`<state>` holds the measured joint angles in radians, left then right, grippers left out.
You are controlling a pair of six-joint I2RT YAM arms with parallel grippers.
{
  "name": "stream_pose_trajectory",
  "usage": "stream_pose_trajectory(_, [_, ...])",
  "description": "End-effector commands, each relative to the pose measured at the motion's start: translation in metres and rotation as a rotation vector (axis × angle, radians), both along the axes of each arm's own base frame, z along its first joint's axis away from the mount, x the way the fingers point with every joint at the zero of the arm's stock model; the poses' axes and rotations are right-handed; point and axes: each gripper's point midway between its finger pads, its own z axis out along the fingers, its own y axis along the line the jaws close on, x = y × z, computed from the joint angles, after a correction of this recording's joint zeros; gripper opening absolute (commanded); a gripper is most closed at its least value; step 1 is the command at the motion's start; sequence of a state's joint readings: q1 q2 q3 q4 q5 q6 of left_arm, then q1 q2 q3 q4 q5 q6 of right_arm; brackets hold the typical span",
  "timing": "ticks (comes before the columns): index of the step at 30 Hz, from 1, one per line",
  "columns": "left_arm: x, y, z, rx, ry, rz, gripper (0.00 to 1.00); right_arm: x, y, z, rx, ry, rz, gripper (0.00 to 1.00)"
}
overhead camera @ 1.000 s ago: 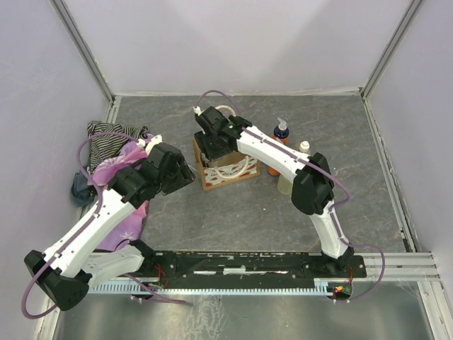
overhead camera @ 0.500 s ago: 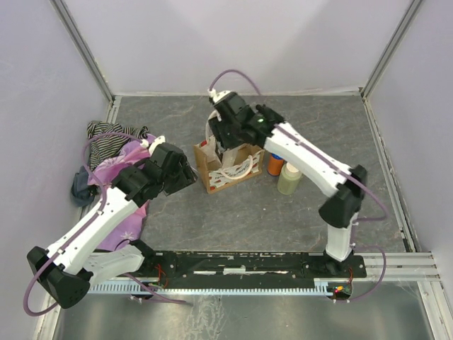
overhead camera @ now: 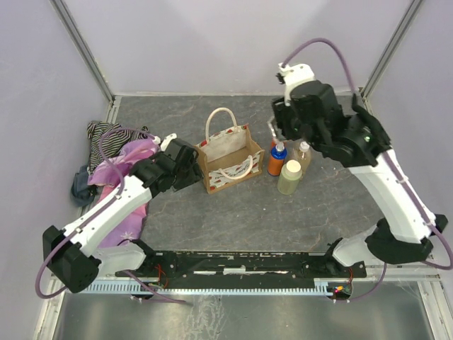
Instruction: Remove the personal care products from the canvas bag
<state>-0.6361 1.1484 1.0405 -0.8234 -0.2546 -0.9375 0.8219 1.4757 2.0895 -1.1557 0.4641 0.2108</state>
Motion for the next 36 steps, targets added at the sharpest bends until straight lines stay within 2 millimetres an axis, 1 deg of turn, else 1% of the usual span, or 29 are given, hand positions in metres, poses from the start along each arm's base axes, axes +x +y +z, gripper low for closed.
stream_pose_trajectory(1, [0.030,-0.010,0.026,0.011,-0.113,-0.021,0.66,-0.008,-0.067,0.032,-0.006,-0.123,-0.180,0.45])
stream_pose_trajectory(5, [0.047,-0.017,0.030,0.034,-0.137,-0.032,0.66,-0.020,-0.097,0.017,-0.016,-0.089,-0.245,0.45])
stream_pose_trajectory(10, [0.061,-0.027,0.034,0.026,-0.162,-0.046,0.67,-0.033,-0.125,-0.007,-0.034,-0.048,-0.315,0.44])
stream_pose_trajectory(12, [0.063,-0.029,0.027,0.035,-0.143,-0.050,0.68,-0.035,-0.135,-0.020,-0.049,-0.024,-0.346,0.44])
stream_pose_trajectory(14, [0.065,-0.031,0.015,0.054,-0.102,-0.055,0.67,-0.036,-0.140,-0.033,-0.059,0.005,-0.366,0.44])
stream_pose_trajectory(17, [0.065,-0.035,-0.008,0.083,-0.029,-0.069,0.65,-0.037,-0.143,-0.055,-0.061,0.045,-0.385,0.43])
stream_pose_trajectory(19, [0.064,-0.035,-0.018,0.099,0.000,-0.075,0.63,-0.035,-0.142,-0.071,-0.050,0.075,-0.392,0.43])
stream_pose_trajectory(21, [0.062,-0.034,-0.025,0.110,0.015,-0.078,0.56,-0.033,-0.138,-0.089,-0.028,0.101,-0.382,0.42])
stream_pose_trajectory(22, [0.062,-0.033,-0.027,0.116,0.019,-0.080,0.50,-0.031,-0.135,-0.103,-0.029,0.128,-0.379,0.41])
stream_pose_trajectory(23, [0.061,-0.031,-0.027,0.119,0.019,-0.082,0.43,-0.030,-0.134,-0.114,-0.027,0.147,-0.380,0.41])
stream_pose_trajectory(24, [0.062,-0.029,-0.027,0.123,0.018,-0.080,0.33,-0.028,-0.132,-0.123,-0.024,0.160,-0.381,0.41])
stream_pose_trajectory(25, [0.061,-0.025,-0.026,0.131,0.017,-0.074,0.25,-0.026,-0.130,-0.131,-0.021,0.171,-0.383,0.40])
stream_pose_trajectory(27, [0.060,-0.016,-0.024,0.146,0.019,-0.059,0.09,-0.021,-0.127,-0.144,-0.007,0.180,-0.384,0.40])
stream_pose_trajectory(28, [0.059,-0.010,-0.021,0.152,0.017,-0.045,0.06,-0.019,-0.126,-0.150,0.000,0.180,-0.387,0.40])
stream_pose_trajectory(30, [0.056,0.002,-0.017,0.155,0.012,-0.024,0.05,-0.013,-0.125,-0.158,0.011,0.178,-0.399,0.40])
stream_pose_trajectory(31, [0.054,0.006,-0.014,0.147,0.007,-0.016,0.05,-0.011,-0.125,-0.161,0.014,0.179,-0.405,0.40])
stream_pose_trajectory(32, [0.053,0.010,-0.012,0.138,0.004,-0.007,0.08,-0.008,-0.125,-0.166,0.016,0.182,-0.411,0.40])
stream_pose_trajectory(35, [0.048,0.017,-0.009,0.118,-0.003,0.008,0.10,-0.001,-0.123,-0.182,0.025,0.196,-0.423,0.40])
stream_pose_trajectory(36, [0.046,0.017,-0.010,0.114,-0.002,0.006,0.12,0.001,-0.122,-0.188,0.030,0.202,-0.428,0.40])
